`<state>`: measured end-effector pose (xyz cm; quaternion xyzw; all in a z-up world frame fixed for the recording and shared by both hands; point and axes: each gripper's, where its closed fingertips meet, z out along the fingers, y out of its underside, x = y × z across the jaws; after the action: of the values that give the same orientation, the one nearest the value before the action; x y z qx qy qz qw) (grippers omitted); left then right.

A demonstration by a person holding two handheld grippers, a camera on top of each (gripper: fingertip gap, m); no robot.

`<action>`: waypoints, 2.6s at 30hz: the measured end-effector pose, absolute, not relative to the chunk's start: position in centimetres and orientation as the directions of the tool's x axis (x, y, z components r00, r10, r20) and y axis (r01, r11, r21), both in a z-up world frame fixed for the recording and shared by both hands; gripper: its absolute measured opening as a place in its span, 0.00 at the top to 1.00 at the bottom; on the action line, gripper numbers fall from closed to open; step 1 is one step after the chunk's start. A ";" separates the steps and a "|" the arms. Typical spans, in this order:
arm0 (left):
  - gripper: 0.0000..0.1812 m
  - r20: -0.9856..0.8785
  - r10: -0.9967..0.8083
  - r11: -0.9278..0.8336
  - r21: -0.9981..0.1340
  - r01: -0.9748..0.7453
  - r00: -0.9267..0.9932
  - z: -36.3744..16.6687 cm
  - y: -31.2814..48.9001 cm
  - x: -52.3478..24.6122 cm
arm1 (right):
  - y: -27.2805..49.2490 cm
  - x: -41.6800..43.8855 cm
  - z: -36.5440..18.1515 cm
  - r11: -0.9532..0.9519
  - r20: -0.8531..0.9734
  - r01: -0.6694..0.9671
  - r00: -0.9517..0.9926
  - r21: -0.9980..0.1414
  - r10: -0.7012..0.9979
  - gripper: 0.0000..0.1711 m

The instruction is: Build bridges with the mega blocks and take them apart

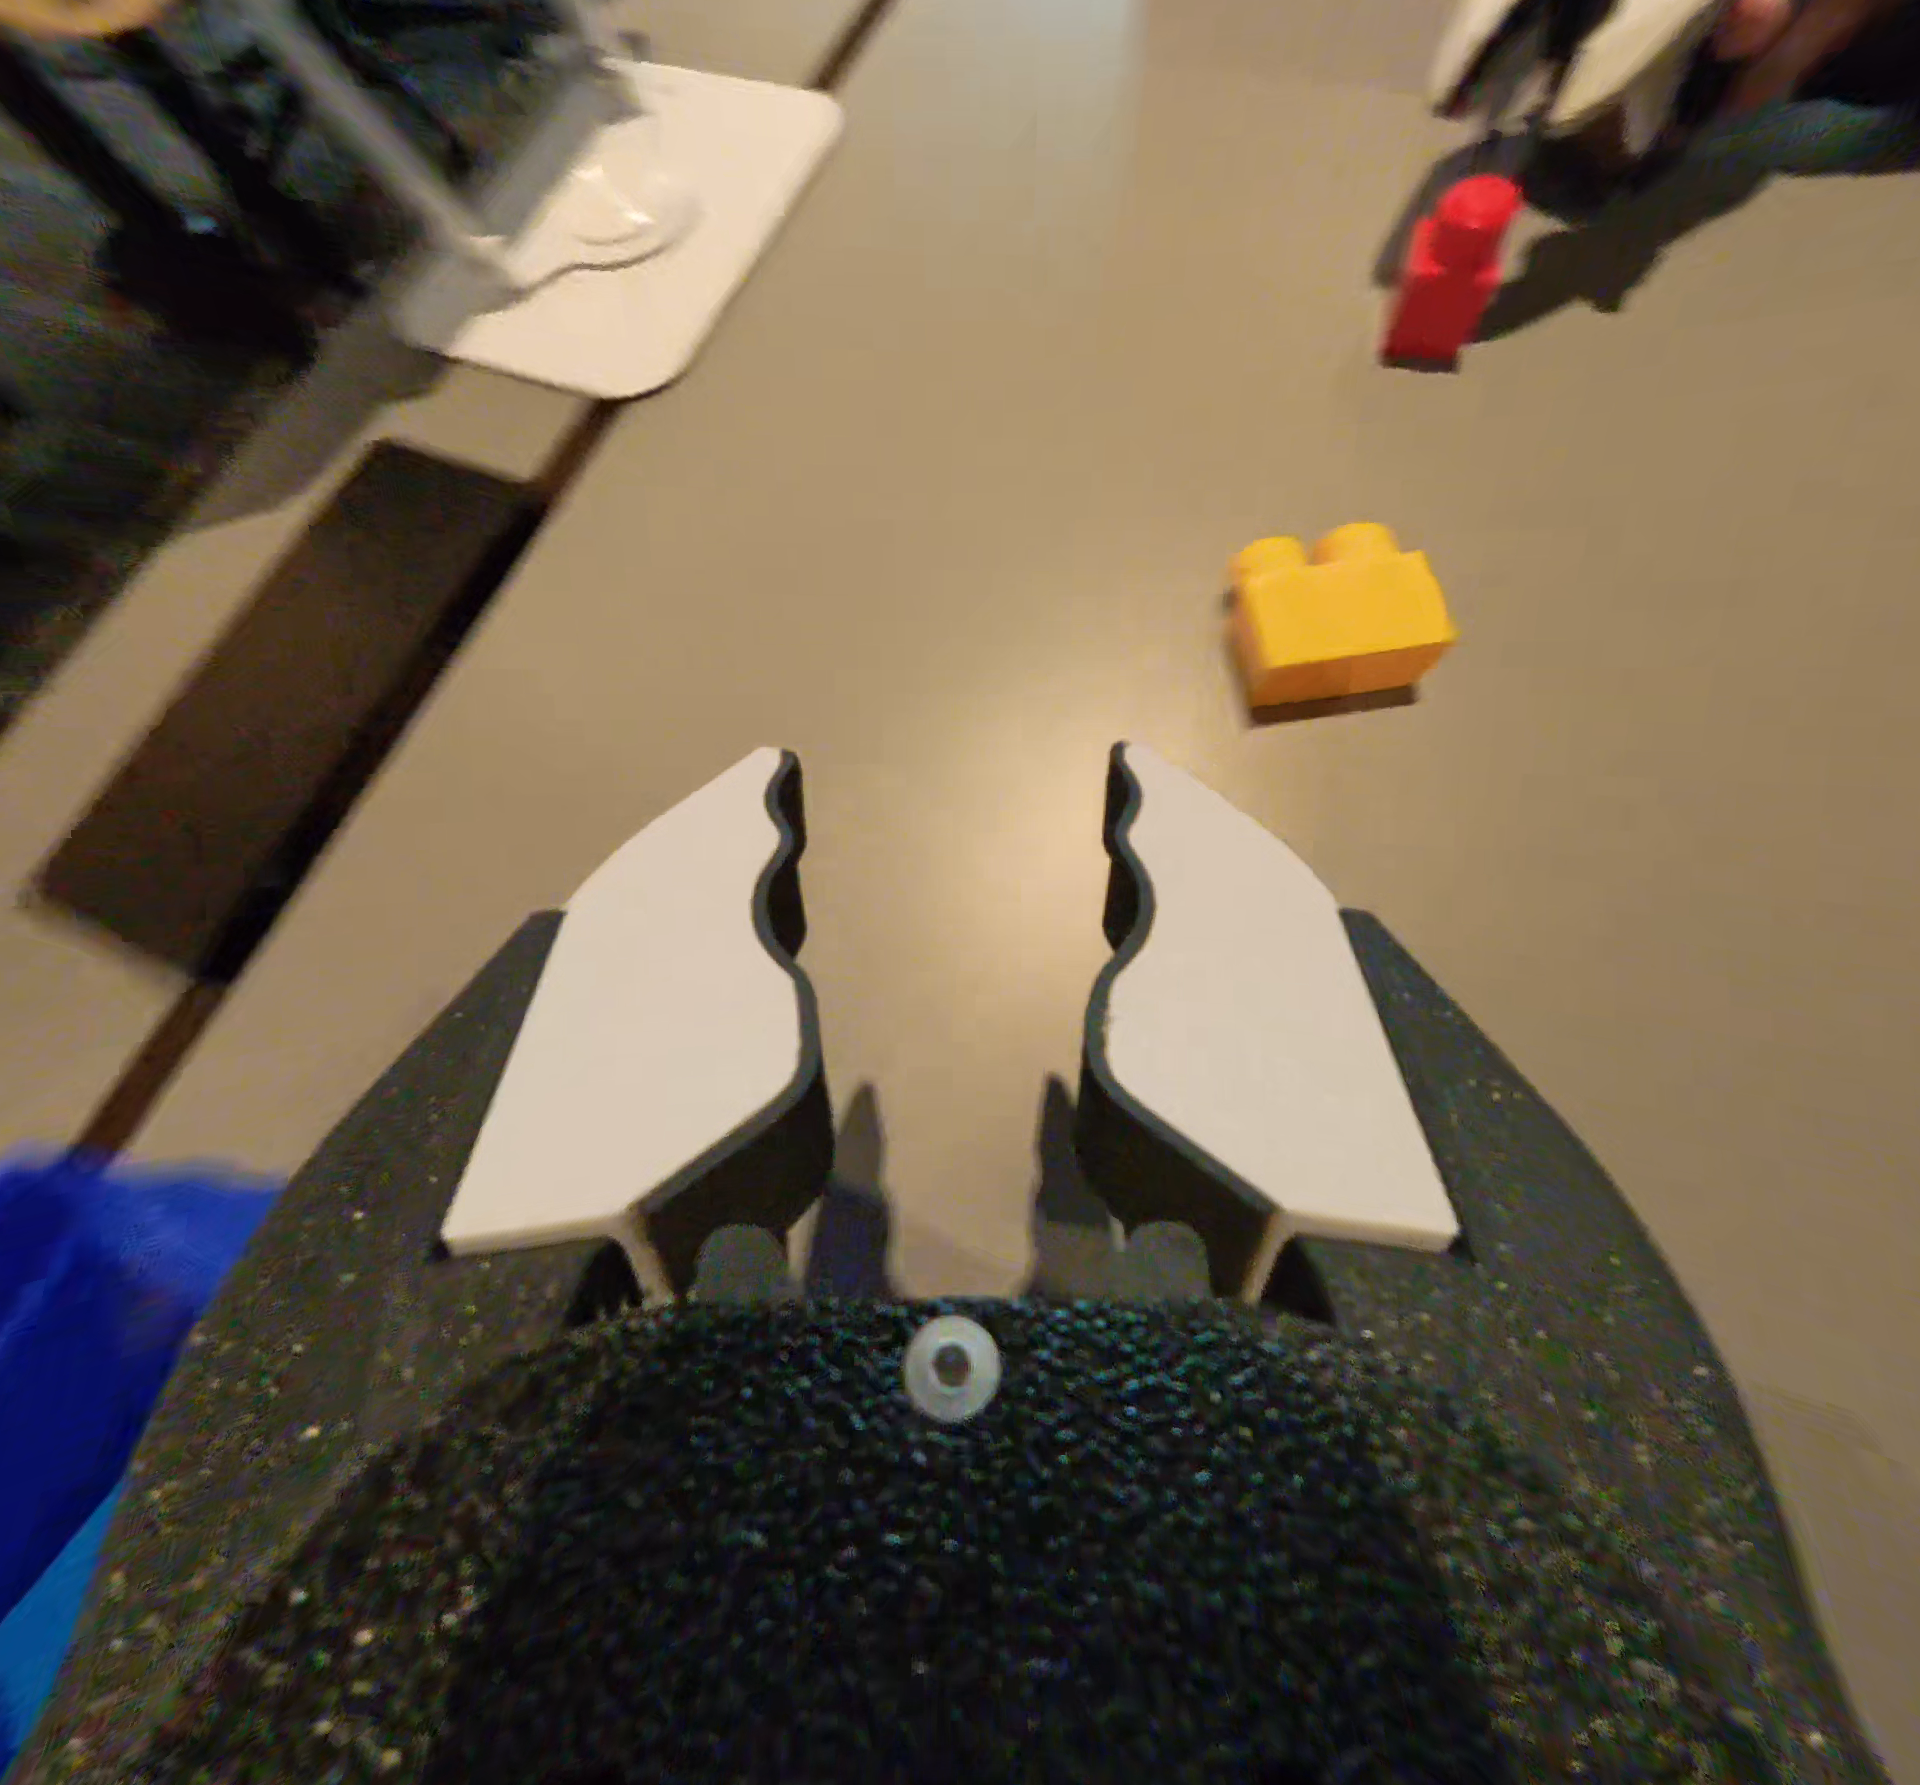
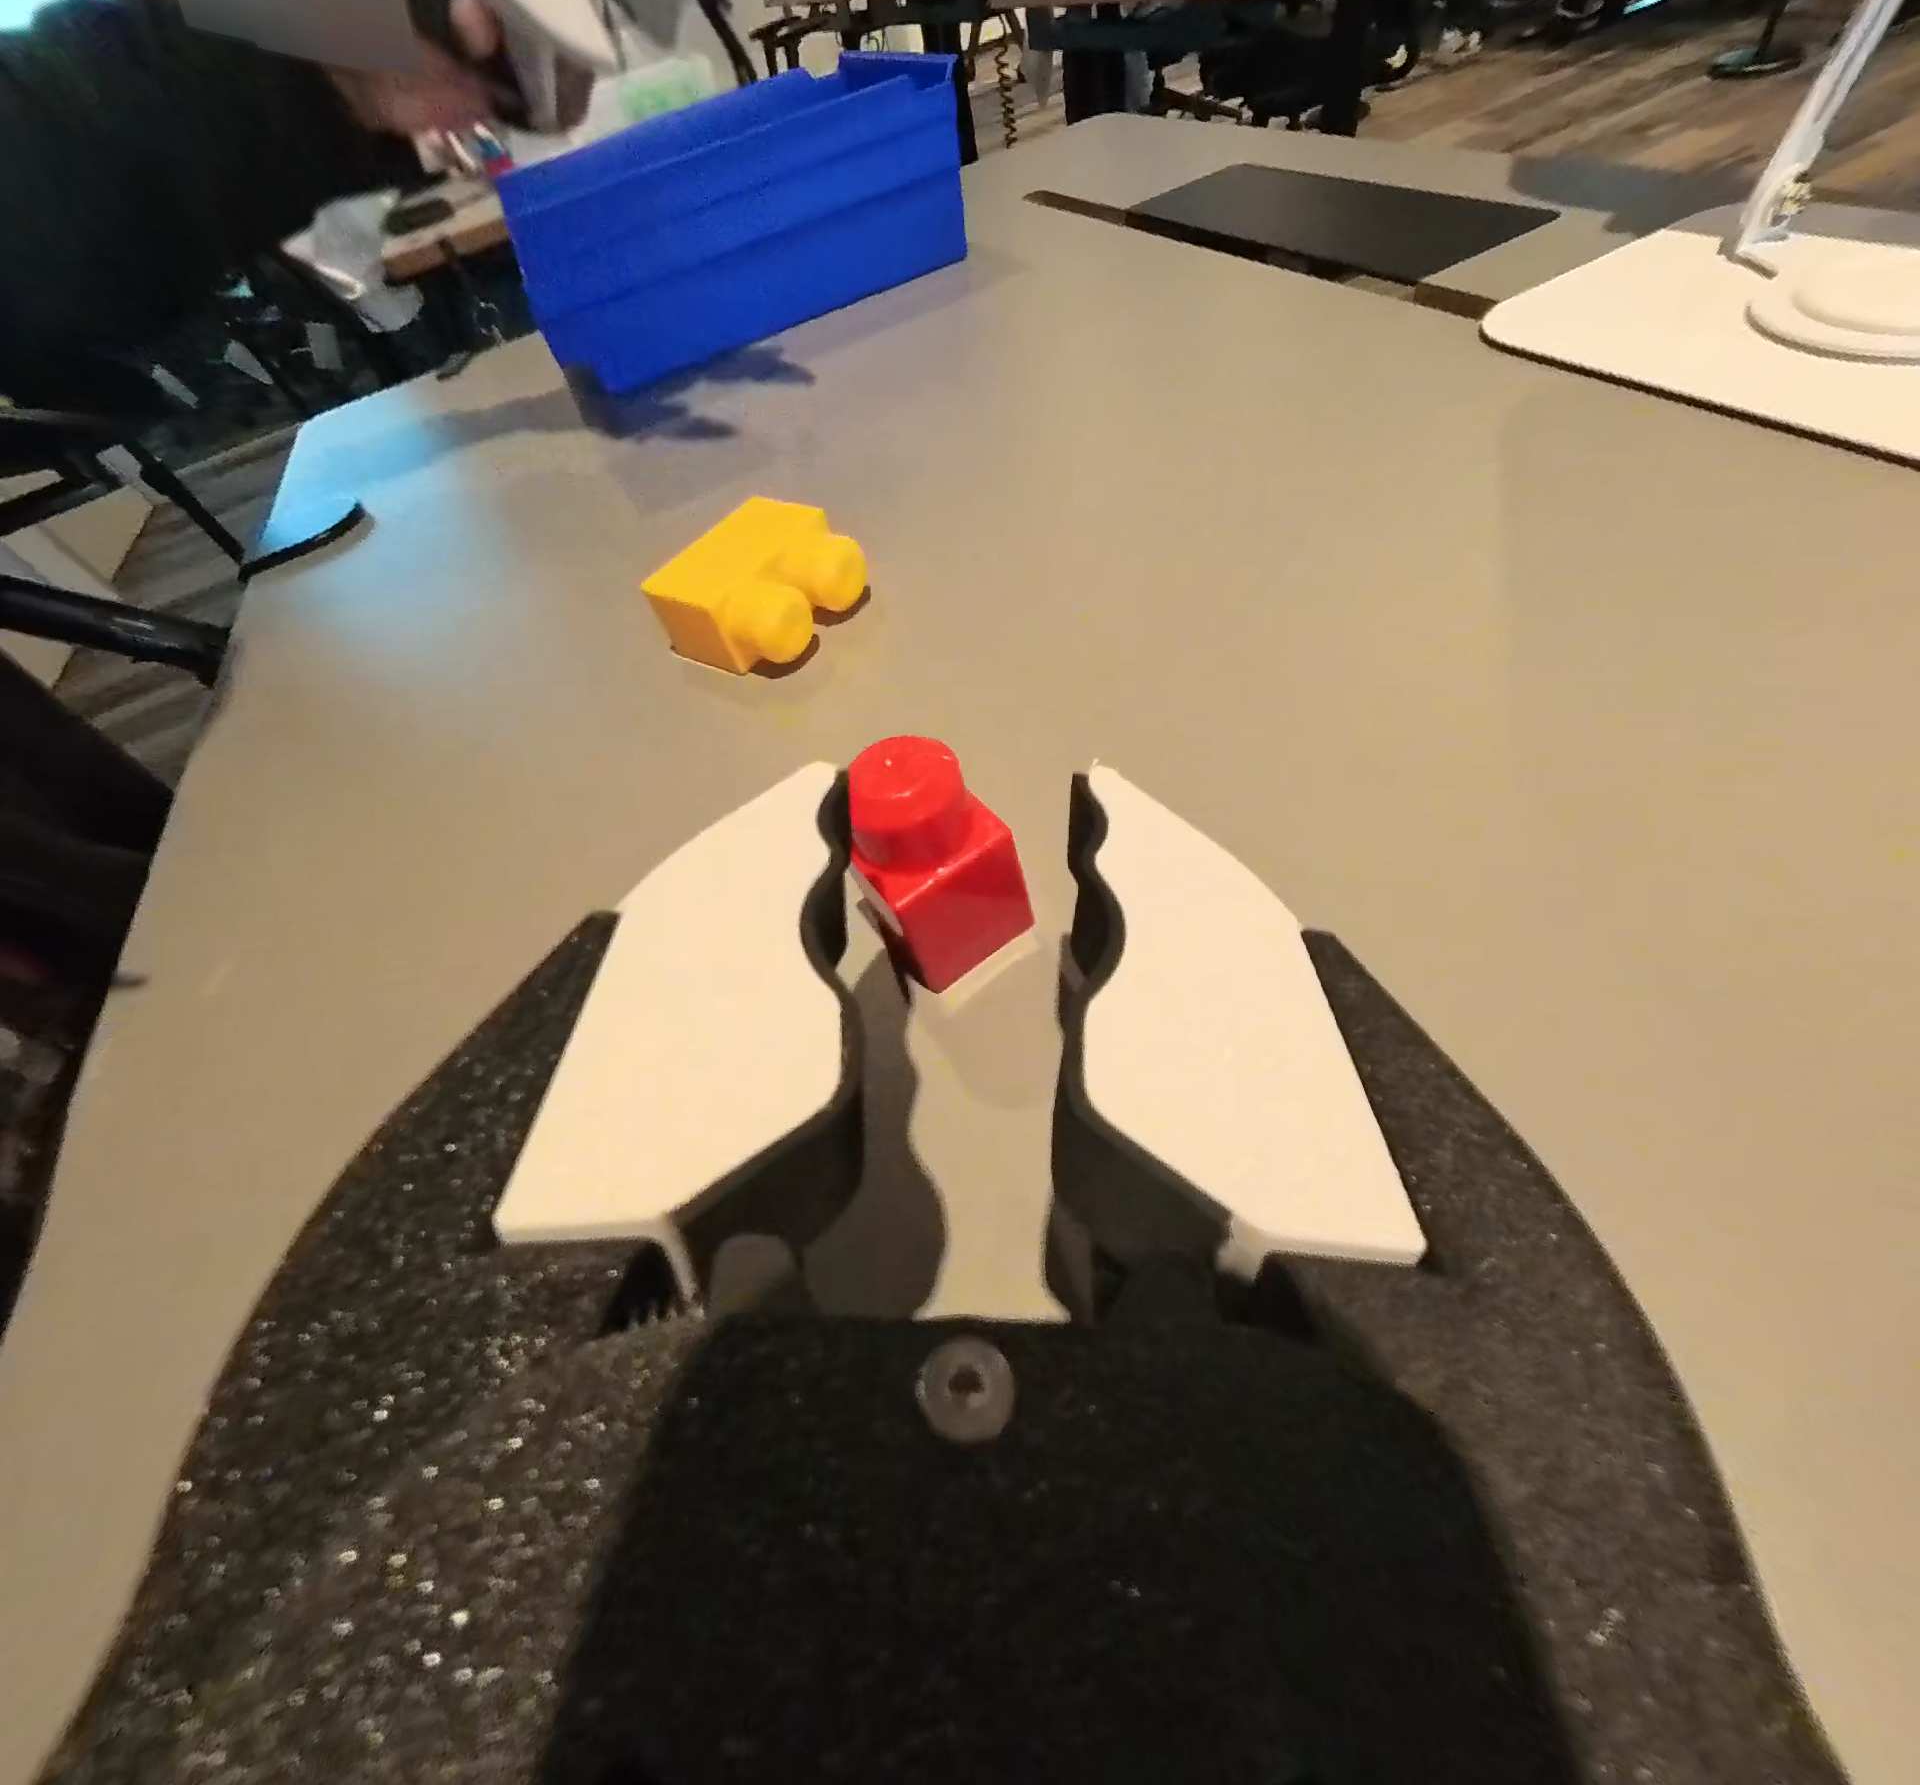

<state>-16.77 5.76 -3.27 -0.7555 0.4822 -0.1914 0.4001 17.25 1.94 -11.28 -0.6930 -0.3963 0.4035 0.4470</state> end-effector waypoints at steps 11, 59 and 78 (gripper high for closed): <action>0.71 -0.090 -0.594 -0.476 -0.762 -0.439 0.800 -8.9 12.7 -38.7 | 2.1 17.5 -10.7 -0.243 -0.164 0.162 0.393 -0.956 0.905 0.75; 0.76 -0.170 -0.660 -0.536 -0.575 -0.617 0.732 -12.4 19.0 -39.4 | 2.8 17.0 -12.4 -0.333 -0.210 0.236 0.428 -0.913 0.879 0.77; 0.74 -0.207 -0.691 -0.588 -0.396 -0.705 0.692 -14.7 17.7 -40.1 | 2.7 16.8 -13.0 -0.366 -0.234 0.264 0.421 -0.893 0.876 0.78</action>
<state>-40.12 17.74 -14.71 -0.8908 0.3919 0.0152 0.2292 16.82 2.72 -12.99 -0.7369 -0.3867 0.3739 0.4095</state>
